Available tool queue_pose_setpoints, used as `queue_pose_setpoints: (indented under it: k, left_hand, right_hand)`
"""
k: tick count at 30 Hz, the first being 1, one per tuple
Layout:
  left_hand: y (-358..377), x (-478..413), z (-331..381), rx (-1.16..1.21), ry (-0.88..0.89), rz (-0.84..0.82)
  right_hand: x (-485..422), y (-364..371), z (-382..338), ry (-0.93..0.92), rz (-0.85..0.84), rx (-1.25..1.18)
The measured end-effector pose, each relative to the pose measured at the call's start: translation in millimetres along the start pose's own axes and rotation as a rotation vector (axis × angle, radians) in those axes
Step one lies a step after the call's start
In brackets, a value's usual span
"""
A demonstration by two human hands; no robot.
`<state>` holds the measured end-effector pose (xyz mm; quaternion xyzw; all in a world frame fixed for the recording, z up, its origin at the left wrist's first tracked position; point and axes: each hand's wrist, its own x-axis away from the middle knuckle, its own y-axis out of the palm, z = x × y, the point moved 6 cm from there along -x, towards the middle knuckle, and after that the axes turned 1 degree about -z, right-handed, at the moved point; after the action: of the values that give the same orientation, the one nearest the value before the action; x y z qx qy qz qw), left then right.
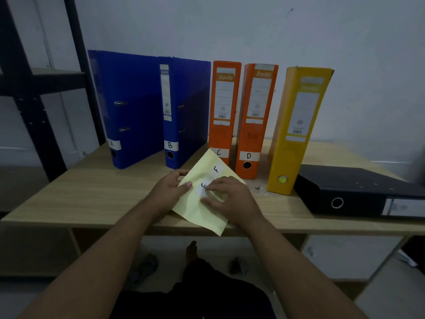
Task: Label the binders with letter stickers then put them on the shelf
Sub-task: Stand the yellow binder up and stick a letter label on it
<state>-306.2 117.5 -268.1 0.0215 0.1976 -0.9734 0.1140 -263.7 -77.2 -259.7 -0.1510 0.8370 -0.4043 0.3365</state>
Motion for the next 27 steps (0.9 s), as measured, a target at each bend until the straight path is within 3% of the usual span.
queue_pose_setpoints:
  k: [5,27]
  left_hand:
    - [2.2,-4.9,-0.9,-0.117,-0.041,-0.070]
    - [-8.9,-12.2,-0.1,-0.139,-0.112,-0.154]
  right_hand:
    - [-0.6,1.6,-0.8,0.017,-0.022,0.008]
    - [1.1,-1.5,-8.9,-0.022,-0.037,0.017]
